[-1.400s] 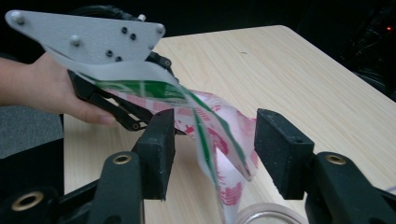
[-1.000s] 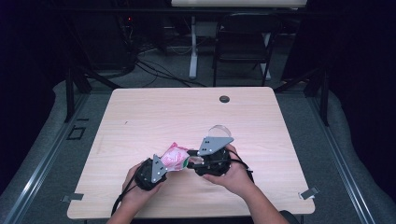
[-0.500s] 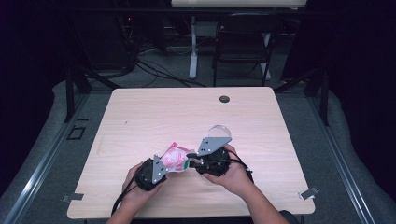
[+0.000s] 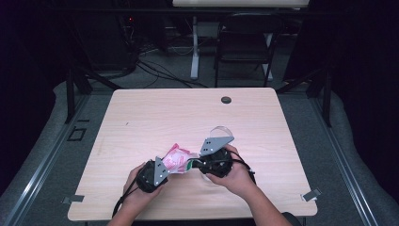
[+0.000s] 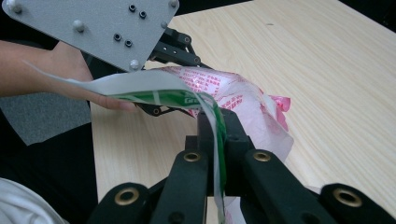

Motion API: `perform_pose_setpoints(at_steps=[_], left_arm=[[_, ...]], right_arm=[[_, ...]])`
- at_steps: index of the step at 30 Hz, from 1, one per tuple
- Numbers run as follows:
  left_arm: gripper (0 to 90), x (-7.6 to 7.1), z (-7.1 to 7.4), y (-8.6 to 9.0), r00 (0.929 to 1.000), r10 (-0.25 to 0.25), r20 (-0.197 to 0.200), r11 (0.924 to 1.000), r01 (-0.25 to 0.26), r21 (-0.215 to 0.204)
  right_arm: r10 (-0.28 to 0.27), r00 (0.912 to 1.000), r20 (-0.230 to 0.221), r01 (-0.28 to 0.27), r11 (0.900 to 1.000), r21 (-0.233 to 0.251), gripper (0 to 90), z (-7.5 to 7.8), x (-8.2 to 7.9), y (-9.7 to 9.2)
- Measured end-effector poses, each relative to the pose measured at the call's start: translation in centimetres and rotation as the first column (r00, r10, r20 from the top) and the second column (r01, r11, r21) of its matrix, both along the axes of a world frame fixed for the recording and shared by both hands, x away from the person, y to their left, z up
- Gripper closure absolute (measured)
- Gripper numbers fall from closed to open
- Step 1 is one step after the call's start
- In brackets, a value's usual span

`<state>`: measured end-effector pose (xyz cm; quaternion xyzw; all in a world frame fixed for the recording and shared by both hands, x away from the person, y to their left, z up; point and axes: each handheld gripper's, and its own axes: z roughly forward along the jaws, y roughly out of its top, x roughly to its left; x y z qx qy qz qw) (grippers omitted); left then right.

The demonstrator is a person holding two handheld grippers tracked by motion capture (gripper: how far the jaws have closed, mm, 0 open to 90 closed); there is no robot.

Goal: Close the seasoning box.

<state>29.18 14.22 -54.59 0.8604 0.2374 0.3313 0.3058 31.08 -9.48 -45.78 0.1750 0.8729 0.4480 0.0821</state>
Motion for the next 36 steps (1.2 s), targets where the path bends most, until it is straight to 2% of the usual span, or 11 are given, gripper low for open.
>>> perform_pose_setpoints(at_steps=[12, 21, 31, 36], left_arm=[[61.2, 0.0, 0.2, 0.0, 0.9998, 0.003, 0.022, 1.0, -0.003, 0.002], [61.2, 0.3, 1.0, 0.0, 0.9975, 0.03, 0.064, 0.9993, -0.032, 0.018], [61.3, 0.6, 2.0, -0.3, 0.9924, 0.026, 0.12, 0.9962, -0.036, 0.08], [61.3, 1.1, 2.6, -0.8, 0.9851, 0.019, 0.171, 0.9937, -0.038, 0.106]], right_arm=[[0.006, 0.9985, -0.054, -0.005, 1.0, 0.008, 90.0, 0.0, 0.2, -0.2], [0.017, 0.9953, -0.095, -0.014, 0.9993, 0.034, 90.0, 0.0, 0.4, -0.5], [0.012, 0.9931, -0.116, -0.006, 0.9987, 0.051, 90.0, 0.1, 0.8, -0.8], [-0.008, 0.9929, -0.118, 0.016, 0.9975, 0.069, 90.0, 0.3, 1.0, -1.4]])
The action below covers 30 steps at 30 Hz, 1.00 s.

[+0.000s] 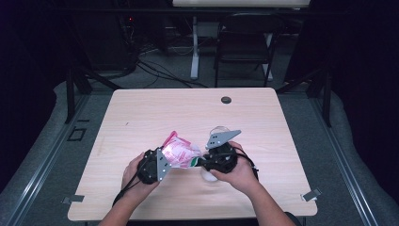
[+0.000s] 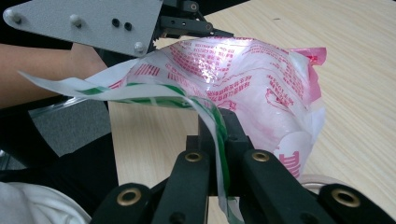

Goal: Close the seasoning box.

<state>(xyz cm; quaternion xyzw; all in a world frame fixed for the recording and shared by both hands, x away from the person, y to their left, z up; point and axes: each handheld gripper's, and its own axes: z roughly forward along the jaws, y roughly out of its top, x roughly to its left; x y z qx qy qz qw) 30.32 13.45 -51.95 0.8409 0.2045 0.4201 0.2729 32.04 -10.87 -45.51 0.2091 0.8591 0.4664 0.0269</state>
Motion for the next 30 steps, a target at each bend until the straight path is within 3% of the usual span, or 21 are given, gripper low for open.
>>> perform_pose_setpoints(at_steps=[21, 30], left_arm=[[61.3, 0.5, -0.1, -1.2, 0.9935, -0.016, 0.113, 0.9948, 0.005, 0.102], [61.9, 0.4, 0.1, -1.4, 0.9922, -0.018, 0.123, 0.9881, -0.001, 0.154]], right_arm=[[-0.042, 0.9991, 0.003, 0.042, 0.9991, 0.001, 90.0, -0.6, 0.5, -1.0], [-0.051, 0.998, 0.037, 0.052, 0.9986, -0.007, 90.0, -0.7, 0.4, -1.0]])
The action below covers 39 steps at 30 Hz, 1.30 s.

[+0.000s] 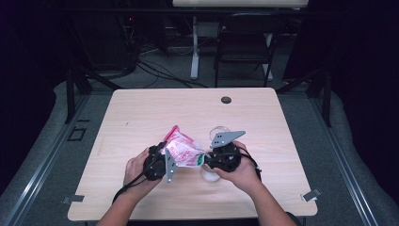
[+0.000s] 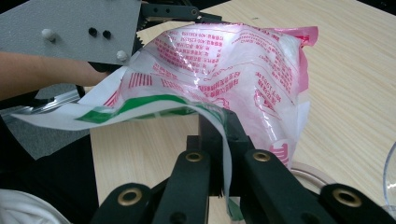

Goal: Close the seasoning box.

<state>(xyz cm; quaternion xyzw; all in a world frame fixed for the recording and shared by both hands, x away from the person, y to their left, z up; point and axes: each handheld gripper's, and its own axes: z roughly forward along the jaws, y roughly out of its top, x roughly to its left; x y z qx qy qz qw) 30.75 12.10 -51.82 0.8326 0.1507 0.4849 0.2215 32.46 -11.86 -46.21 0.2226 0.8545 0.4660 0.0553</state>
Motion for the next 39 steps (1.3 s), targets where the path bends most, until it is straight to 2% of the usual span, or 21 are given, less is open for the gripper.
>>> perform_pose_setpoints(at_steps=[9, 11, 15, 17, 18, 19, 24, 37, 39], left_arm=[[62.0, 0.0, 0.7, -0.2, 0.9993, -0.004, 0.038, 0.9989, 0.002, 0.047], [62.0, 0.0, 0.8, -0.2, 0.9992, -0.001, 0.041, 0.9974, -0.002, 0.072], [62.0, 0.1, 0.7, -0.3, 0.9988, 0.003, 0.049, 0.9975, -0.006, 0.071], [62.1, 0.0, 0.9, -0.3, 0.9984, -0.002, 0.056, 0.9959, -0.003, 0.09], [62.1, 0.1, 0.8, -0.4, 0.9981, -0.003, 0.062, 0.9967, -0.002, 0.082], [62.1, 0.0, 1.0, -0.3, 0.9981, -0.003, 0.062, 0.9953, -0.003, 0.096], [62.1, 0.1, 1.1, -0.5, 0.9979, -0.009, 0.064, 0.9939, 0.002, 0.11], [62.1, 0.2, 1.1, -0.8, 0.9985, -0.025, 0.048, 0.9936, 0.019, 0.111], [62.1, 0.2, 1.1, -0.8, 0.9982, -0.03, 0.052, 0.9915, 0.023, 0.128]], right_arm=[[-0.015, 0.9998, 0.013, 0.015, 0.9999, 0.007, 90.0, 0.0, -0.1, -0.2], [-0.016, 0.9998, 0.015, 0.016, 0.9998, 0.009, 90.0, -0.1, -0.1, -0.2], [-0.027, 0.9994, 0.024, 0.027, 0.9996, -0.002, 90.0, -0.3, -0.2, -0.2], [-0.028, 0.9993, 0.026, 0.028, 0.9996, 0.001, 90.0, -0.4, -0.2, -0.2], [-0.033, 0.9991, 0.028, 0.032, 0.9995, 0.003, 90.0, -0.4, -0.3, -0.2], [-0.033, 0.999, 0.031, 0.032, 0.9995, 0.004, 90.0, -0.4, -0.3, -0.2], [-0.038, 0.9986, 0.038, 0.038, 0.9992, 0.008, 90.0, -0.3, -0.4, -0.4], [-0.048, 0.9982, 0.036, 0.048, 0.9988, 0.007, 90.0, -0.3, -0.5, -0.7], [-0.05, 0.9982, 0.034, 0.05, 0.9987, 0.007, 90.0, -0.4, -0.6, -0.7]])
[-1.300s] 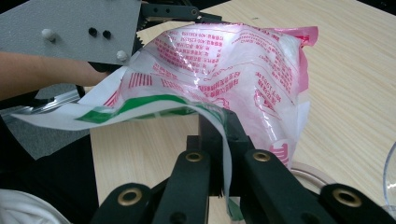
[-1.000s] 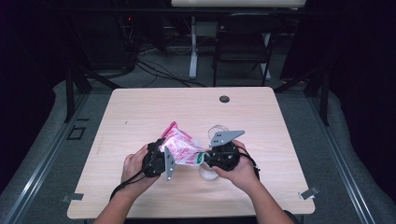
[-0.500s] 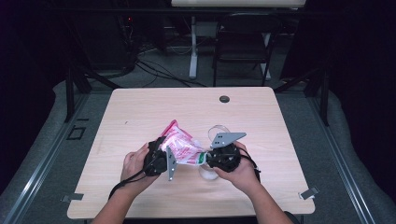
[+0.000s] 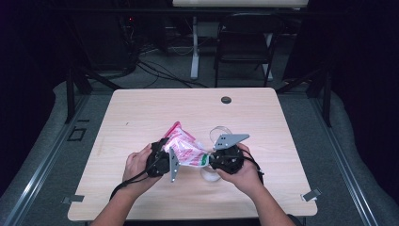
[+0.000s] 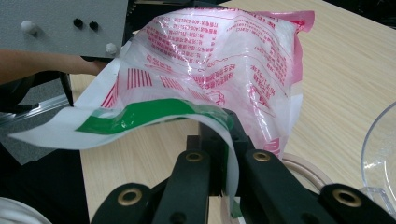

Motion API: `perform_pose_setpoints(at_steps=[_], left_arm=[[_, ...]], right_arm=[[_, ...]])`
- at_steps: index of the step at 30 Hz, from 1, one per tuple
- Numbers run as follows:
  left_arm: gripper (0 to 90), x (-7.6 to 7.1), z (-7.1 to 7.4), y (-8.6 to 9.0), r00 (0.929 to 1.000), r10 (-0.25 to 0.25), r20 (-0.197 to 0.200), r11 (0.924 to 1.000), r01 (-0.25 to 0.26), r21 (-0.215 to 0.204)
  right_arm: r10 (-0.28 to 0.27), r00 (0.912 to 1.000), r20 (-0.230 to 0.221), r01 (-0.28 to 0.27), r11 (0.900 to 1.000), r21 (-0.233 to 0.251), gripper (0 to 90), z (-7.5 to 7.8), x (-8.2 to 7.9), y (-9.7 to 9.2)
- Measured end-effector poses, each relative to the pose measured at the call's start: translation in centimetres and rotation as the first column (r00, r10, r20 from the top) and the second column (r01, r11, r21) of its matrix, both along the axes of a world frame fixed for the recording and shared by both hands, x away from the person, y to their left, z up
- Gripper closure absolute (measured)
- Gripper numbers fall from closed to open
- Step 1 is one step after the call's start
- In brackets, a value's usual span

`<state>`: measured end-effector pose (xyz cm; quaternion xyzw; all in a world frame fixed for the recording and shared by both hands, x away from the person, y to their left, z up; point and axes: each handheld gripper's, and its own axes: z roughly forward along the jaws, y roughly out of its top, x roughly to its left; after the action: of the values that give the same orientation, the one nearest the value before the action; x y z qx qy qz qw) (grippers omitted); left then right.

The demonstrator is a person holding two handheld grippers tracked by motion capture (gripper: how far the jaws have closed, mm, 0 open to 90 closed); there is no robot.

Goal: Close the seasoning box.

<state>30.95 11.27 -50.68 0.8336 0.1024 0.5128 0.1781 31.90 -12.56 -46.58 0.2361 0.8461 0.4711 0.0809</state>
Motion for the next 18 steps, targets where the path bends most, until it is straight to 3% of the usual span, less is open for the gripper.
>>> perform_pose_setpoints(at_steps=[6, 18], left_arm=[[62.2, -0.06, -0.01, -0.21, 0.9999, -0.014, 0.004, 0.999, 0.014, 0.042], [62.3, -0.12, 0.81, -0.47, 0.9979, -0.044, 0.048, 0.9878, 0.037, 0.151]], right_arm=[[-0.003, 1.0, -0.002, 0.003, 0.9999, -0.01, 90.0, -0.04, 0.01, -0.15], [-0.009, 1.0, -0.004, 0.009, 1.0, -0.002, 90.0, -0.18, 0.05, -0.2]])
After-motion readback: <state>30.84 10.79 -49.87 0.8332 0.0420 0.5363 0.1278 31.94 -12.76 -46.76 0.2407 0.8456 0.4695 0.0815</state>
